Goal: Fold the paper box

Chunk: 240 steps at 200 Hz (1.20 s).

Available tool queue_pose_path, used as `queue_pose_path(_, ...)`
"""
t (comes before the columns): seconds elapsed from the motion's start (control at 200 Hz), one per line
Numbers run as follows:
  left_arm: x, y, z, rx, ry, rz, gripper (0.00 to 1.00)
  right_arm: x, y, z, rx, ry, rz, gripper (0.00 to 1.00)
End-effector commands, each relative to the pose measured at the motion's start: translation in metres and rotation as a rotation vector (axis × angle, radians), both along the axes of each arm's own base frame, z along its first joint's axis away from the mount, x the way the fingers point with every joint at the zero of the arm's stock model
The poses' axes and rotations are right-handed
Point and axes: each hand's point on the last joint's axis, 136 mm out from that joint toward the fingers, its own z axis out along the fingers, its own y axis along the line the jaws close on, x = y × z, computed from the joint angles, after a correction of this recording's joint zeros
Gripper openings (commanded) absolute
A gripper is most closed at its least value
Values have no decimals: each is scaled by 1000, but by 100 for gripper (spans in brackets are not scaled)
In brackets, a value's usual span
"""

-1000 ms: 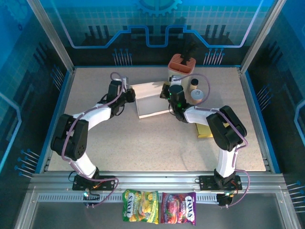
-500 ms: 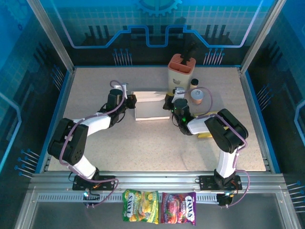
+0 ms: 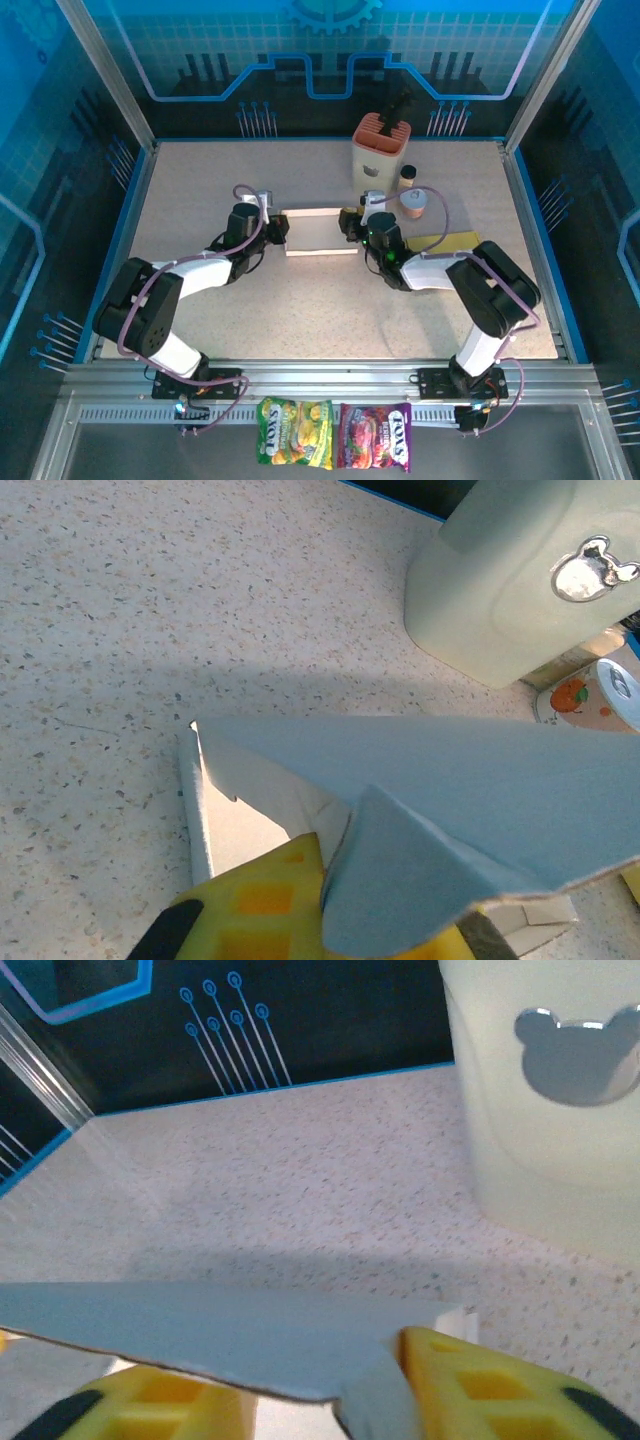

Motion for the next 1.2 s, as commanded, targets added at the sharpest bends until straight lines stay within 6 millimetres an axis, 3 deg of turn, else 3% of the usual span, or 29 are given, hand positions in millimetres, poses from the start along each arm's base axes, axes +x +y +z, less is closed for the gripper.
queue_pose_path(0.0, -22, -27, -4, -14, 36, -119, 0, -37, 45, 8, 43, 116, 225, 51)
queue_pose_path(0.145, -23, -27, -4, 0, 34, -116, 0, -66, 52, 11, 66, 245, 340, 61)
queue_pose_path(0.32, -22, -26, -4, 21, 32, -111, 0, -103, 44, 6, 111, 427, 422, 72)
queue_pose_path(0.635, -21, -27, -5, 27, 38, -113, 0, -150, 18, 40, 108, 461, 470, 86)
queue_pose_path(0.765, -21, -29, -4, 24, 37, -118, 0, -157, 13, 42, 95, 491, 475, 86)
queue_pose_path(0.991, -20, -33, 1, 25, 37, -114, 0, -161, 12, 21, -34, 594, 467, 87)
queue_pose_path(1.071, -19, -32, 1, 37, 43, -97, 0, -167, 10, 14, -115, 596, 458, 91)
queue_pose_path(1.196, -20, -31, -1, 57, 51, -76, 0, -176, 15, 22, -122, 573, 471, 99)
